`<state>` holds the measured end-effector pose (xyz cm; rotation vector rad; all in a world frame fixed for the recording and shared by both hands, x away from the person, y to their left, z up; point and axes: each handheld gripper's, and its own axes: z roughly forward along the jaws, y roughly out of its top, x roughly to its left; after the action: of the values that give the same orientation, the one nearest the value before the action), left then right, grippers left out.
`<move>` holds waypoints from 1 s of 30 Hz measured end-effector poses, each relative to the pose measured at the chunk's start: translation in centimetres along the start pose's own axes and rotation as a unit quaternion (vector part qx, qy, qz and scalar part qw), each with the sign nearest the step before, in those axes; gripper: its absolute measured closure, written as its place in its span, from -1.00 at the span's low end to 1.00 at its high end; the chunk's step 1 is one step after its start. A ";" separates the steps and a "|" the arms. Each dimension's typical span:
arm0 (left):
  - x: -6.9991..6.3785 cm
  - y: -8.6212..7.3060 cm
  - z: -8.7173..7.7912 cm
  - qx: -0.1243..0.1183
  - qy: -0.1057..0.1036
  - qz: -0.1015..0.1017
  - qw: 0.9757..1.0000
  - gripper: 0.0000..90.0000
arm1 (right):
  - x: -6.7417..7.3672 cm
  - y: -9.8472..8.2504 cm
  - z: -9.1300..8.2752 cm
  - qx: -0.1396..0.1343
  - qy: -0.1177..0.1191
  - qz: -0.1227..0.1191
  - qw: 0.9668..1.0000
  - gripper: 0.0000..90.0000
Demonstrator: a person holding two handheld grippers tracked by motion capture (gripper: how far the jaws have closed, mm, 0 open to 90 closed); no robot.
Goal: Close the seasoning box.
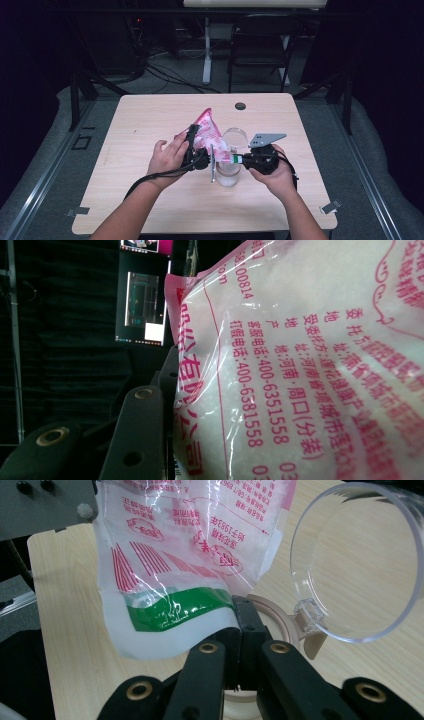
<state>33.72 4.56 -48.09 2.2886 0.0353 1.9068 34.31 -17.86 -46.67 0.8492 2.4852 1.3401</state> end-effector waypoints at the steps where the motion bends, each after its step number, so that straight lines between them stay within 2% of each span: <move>1: 0.0 0.0 0.0 -0.001 0.000 0.000 1.000 0.30 | 0.0 0.0 0.0 0.000 0.000 0.001 1.000 1.00; 30: -0.7 0.1 -0.1 -0.001 0.002 0.014 1.000 0.29 | -0.3 -0.6 0.7 0.016 0.001 0.006 1.000 1.00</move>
<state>33.52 4.36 -48.78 2.2974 0.0017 1.9241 34.65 -17.78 -47.56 0.8705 2.5133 1.3087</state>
